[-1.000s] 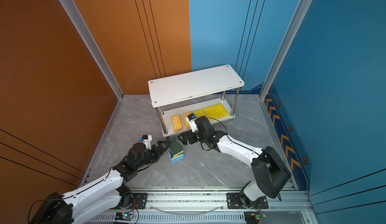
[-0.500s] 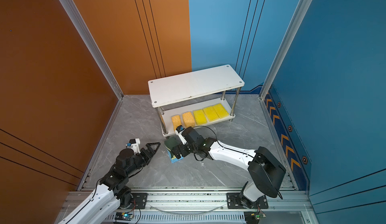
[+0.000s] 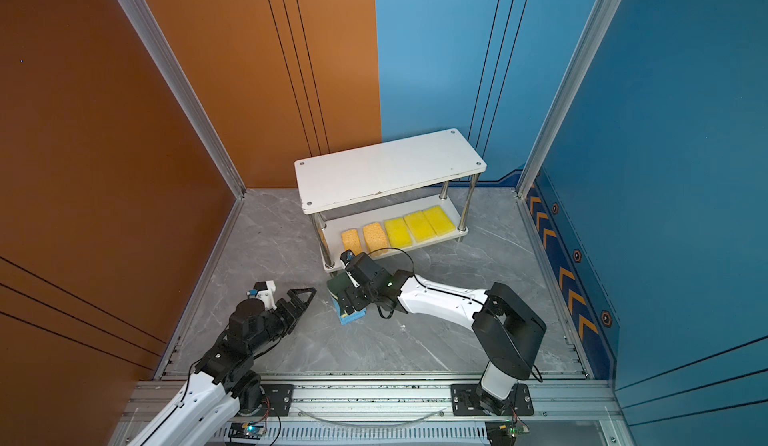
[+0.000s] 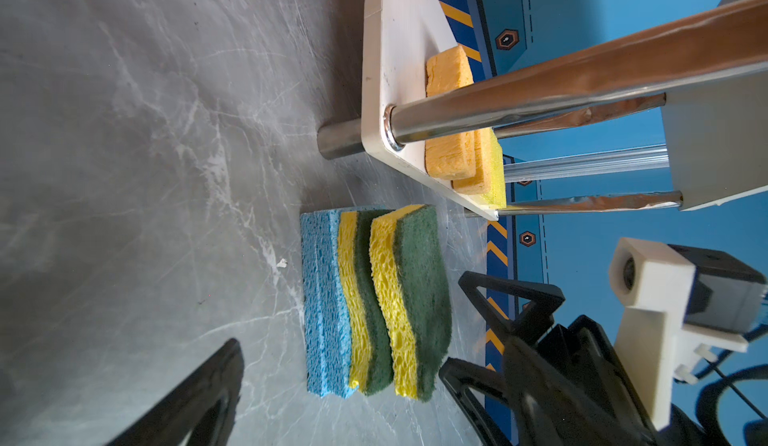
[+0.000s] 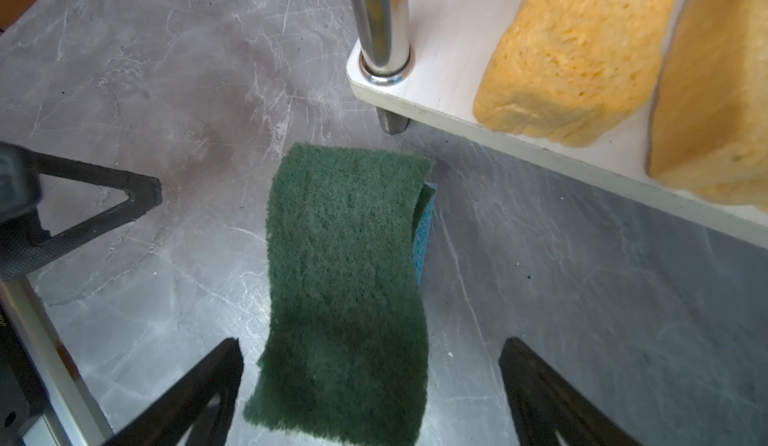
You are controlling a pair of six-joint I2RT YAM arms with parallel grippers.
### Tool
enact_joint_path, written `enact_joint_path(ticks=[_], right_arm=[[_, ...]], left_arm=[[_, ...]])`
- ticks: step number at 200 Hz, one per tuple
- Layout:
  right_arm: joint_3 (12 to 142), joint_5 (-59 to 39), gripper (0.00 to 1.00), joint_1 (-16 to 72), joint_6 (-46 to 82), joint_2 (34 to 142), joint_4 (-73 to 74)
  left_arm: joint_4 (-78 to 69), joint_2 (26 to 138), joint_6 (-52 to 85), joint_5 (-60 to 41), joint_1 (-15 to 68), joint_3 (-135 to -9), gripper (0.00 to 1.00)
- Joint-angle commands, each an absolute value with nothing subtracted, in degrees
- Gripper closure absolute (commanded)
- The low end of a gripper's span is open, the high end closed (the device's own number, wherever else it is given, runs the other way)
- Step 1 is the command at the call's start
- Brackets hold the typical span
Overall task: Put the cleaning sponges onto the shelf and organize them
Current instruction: 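Lower the open right gripper over the top green scrub sponge, then close the right gripper on the top green-and-yellow scrub sponge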
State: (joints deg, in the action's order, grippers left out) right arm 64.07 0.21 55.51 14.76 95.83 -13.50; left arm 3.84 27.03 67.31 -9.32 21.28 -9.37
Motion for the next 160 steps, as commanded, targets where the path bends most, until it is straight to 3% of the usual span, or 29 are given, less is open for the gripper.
enact_joint_path(ticks=[1,160], right_arm=[[66.1,2.3,0.04,56.1,13.3,96.8,-16.3],[70.1,3.2,0.11,56.9,12.1,102.2,-18.4]], left_arm=[[3.5,27.9,66.2,-10.4,20.6,-8.2,0.02],[0.6,31.3,66.2,-10.7,19.5,-7.6,0.02]])
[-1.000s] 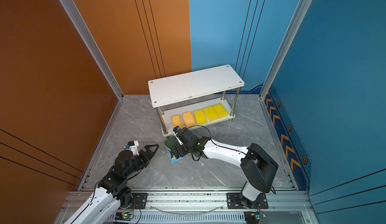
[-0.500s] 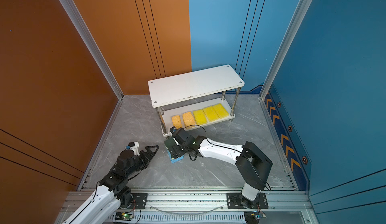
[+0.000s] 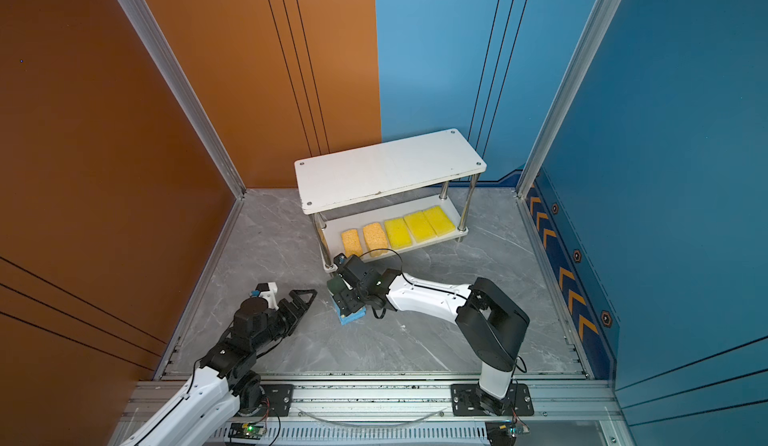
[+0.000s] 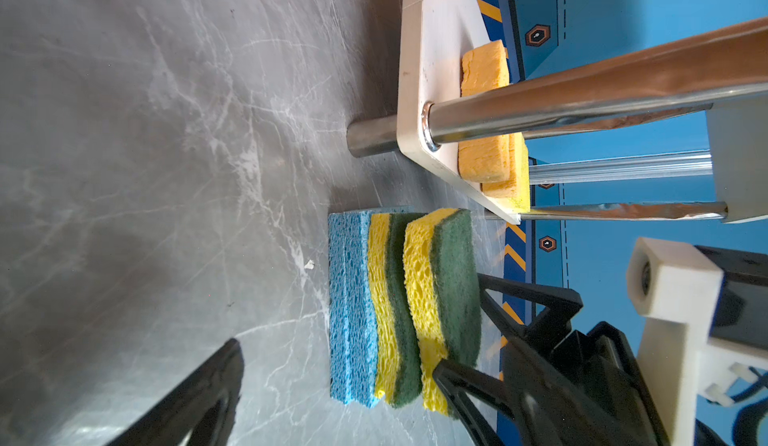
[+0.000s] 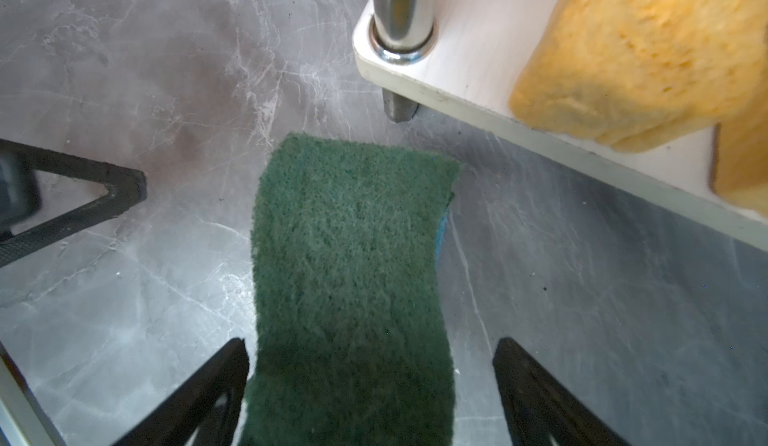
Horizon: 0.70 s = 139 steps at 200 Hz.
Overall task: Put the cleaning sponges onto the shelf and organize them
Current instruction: 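Close the right gripper on the top green-and-yellow scrub sponge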
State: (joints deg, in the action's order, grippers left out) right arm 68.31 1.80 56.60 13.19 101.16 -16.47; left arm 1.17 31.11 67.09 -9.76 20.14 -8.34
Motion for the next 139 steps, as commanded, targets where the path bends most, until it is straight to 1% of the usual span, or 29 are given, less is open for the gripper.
enact_joint_path(ticks=[1,59,139], right_arm=[[70.2,3.2,0.11,56.9,12.1,102.2,-18.4],[70.6,2.8,0.16,56.8,11.9,102.8,-18.5],[70.3,1.9,0.31,56.3,11.5,101.3,-18.5]], left_arm=[[0.6,31.3,66.2,-10.7,19.5,-7.6,0.02],[-0.1,31.8,66.1,-11.0,19.4,-7.7,0.03],[-0.8,32.0,66.4,-11.2,19.4,-7.9,0.02]])
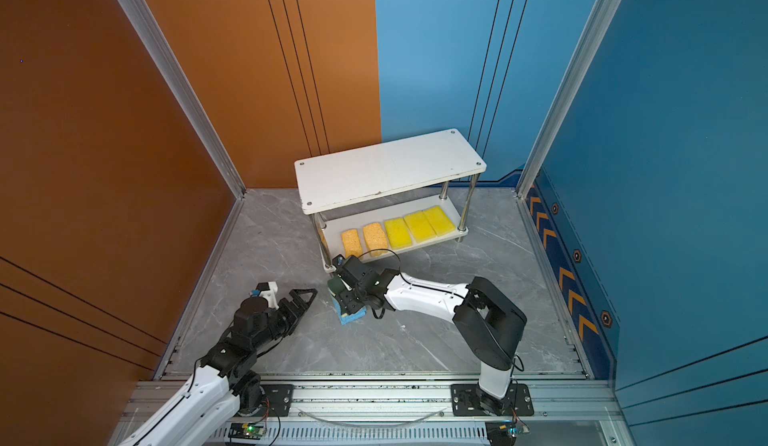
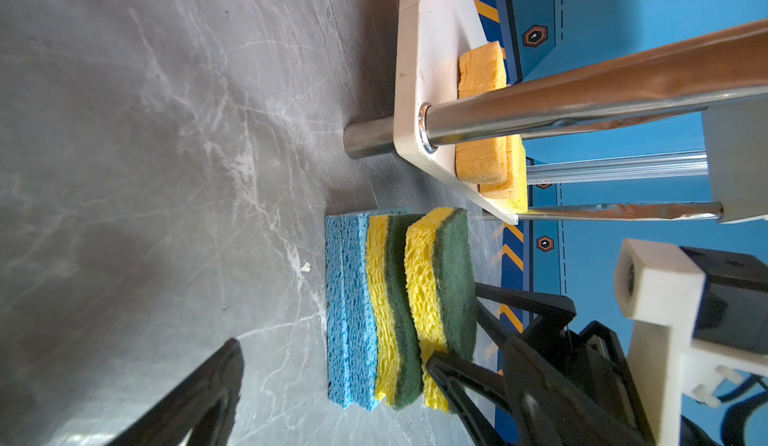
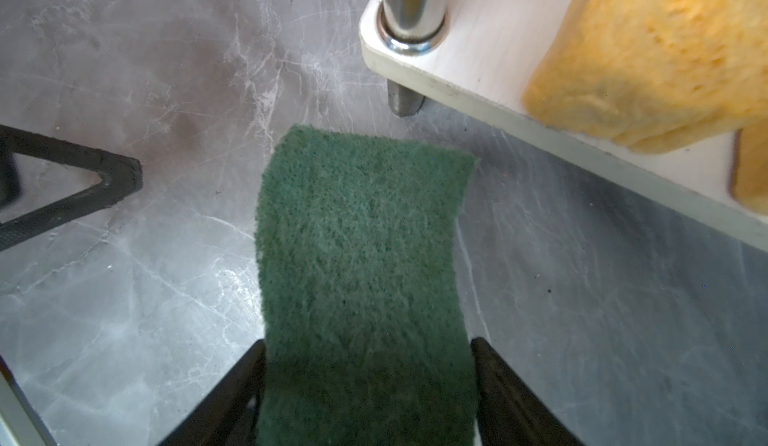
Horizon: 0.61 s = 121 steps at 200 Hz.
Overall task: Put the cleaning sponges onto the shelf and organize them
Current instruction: 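Close the right gripper on the top green-and-yellow scrub sponge, then lift the scrub sponge with the right gripper and carry it toward the shelf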
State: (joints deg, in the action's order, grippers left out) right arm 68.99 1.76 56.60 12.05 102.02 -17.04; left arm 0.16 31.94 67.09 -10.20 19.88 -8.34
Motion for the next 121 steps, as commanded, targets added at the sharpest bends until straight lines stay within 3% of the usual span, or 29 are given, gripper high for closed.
enact_joint_path(ticks=[1,50,121], right_arm=[[70.2,1.9,0.31,56.3,11.5,101.3,-18.5],[68.7,-0.8,0.42,55.5,12.3,100.1,-17.0],[67.2,-2.9,0.45,54.5,12.4,97.7,-15.3]], left_arm=[[-0.9,32.0,66.4,-11.2,19.4,-7.9,0.02],[-1.1,32.1,66.5,-11.2,19.4,-7.9,0.03],[-1.9,32.6,66.7,-11.1,19.7,-8.1,0.02]])
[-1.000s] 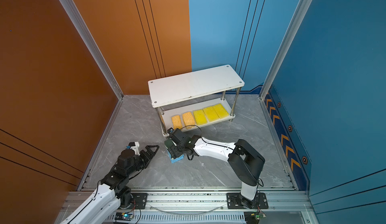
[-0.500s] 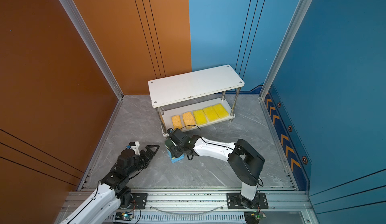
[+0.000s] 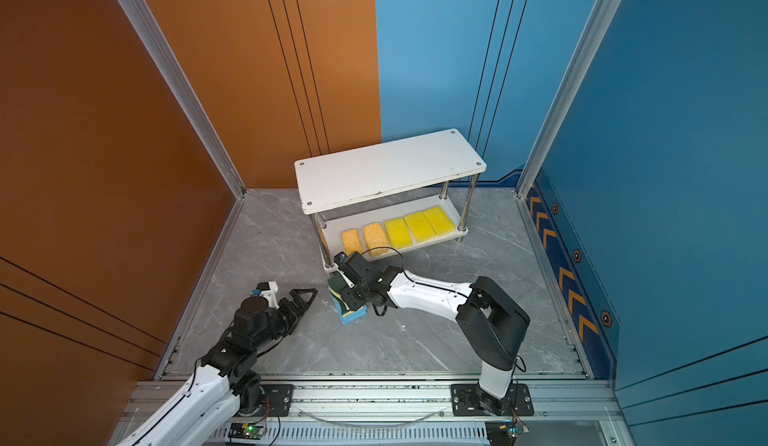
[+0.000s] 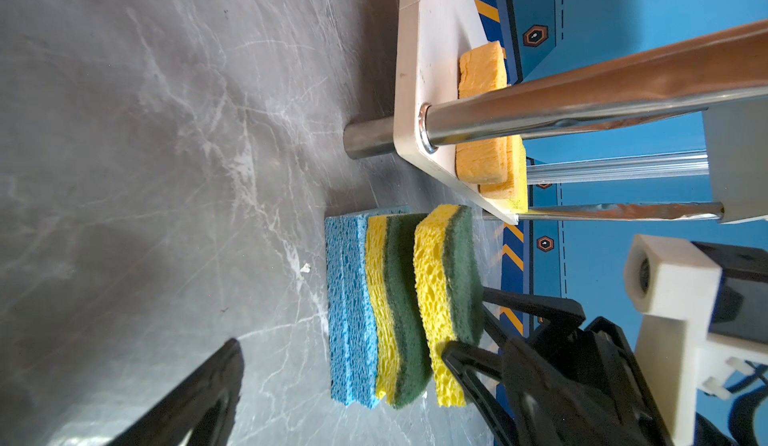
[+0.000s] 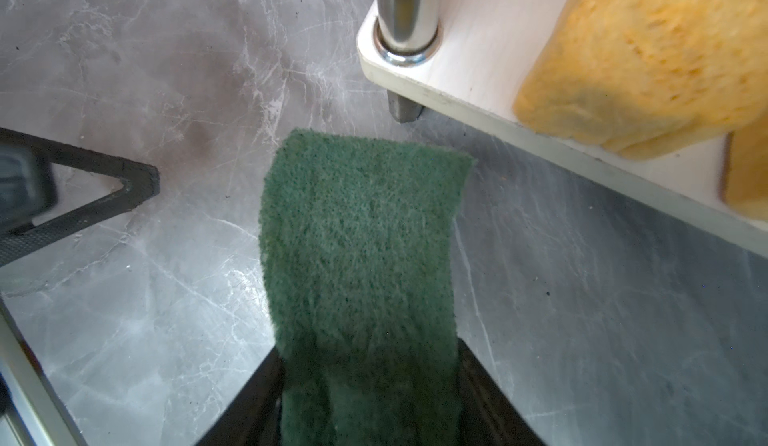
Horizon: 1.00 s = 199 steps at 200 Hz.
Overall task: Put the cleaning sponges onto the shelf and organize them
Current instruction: 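Lift the scrub sponge with the right gripper and carry it toward the shelf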
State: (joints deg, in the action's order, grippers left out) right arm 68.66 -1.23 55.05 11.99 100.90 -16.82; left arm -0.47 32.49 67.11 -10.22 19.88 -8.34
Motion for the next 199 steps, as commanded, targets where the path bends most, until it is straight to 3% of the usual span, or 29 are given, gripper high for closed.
enact_joint_path(ticks=[1,199], right_arm=[[67.2,-3.0,0.45,54.6,12.4,97.7,-15.3],[64.4,-3.1,0.48,50.7,10.2,85.6,-19.7]], left_arm=[[-1.9,32.5,66.7,-11.1,19.7,-8.1,0.02],[-8.9,41.3,65.8,-11.2,22.4,-12.6,0.02]])
